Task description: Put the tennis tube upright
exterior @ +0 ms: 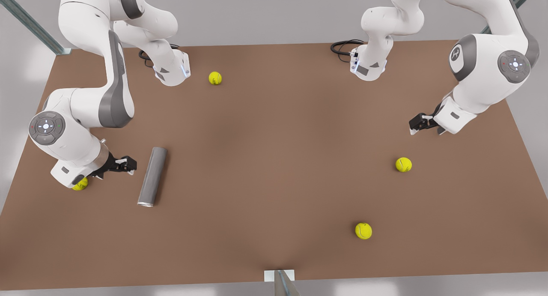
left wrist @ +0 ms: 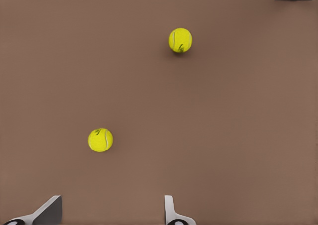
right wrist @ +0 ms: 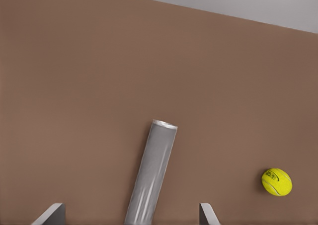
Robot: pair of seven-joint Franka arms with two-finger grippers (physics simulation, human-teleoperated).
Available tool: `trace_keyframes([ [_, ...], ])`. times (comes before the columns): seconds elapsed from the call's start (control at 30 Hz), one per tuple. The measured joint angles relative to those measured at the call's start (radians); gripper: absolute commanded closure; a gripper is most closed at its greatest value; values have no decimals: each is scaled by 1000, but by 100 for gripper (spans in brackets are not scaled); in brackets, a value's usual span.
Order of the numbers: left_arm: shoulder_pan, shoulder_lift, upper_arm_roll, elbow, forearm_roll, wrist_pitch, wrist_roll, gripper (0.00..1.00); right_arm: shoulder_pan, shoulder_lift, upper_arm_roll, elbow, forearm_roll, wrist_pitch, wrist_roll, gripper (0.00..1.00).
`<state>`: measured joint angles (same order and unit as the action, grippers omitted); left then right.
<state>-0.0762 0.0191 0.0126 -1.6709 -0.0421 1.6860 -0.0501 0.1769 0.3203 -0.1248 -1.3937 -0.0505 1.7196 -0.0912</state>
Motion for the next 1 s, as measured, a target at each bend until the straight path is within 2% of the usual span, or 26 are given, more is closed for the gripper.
trace_keyframes([
  [0.07, -1, 0, 0, 0, 0, 1, -2, 0, 6, -1, 0, -34, 1, 5, -4, 0],
  [0.23, -3, 5, -1, 0, 0, 1, -6, 0, -14, 6, 1, -448, 72, 143, 42, 0],
  [0.33, -5, 8, -2, 0, 1, 2, -8, 0, -38, 13, 1, -544, 97, 235, 106, 0],
  [0.43, -5, 12, -2, 0, 1, 4, -10, 0, -38, 50, 2, -549, 109, 304, 170, 0],
  [0.6, -4, 13, -2, 0, 1, 5, -13, 0, -59, 141, 1, -455, 110, 381, 262, 0],
  [1.0, 7, 29, -5, 0, 2, 10, -17, 0, -65, 237, 1, -477, 110, 462, 399, 0],
])
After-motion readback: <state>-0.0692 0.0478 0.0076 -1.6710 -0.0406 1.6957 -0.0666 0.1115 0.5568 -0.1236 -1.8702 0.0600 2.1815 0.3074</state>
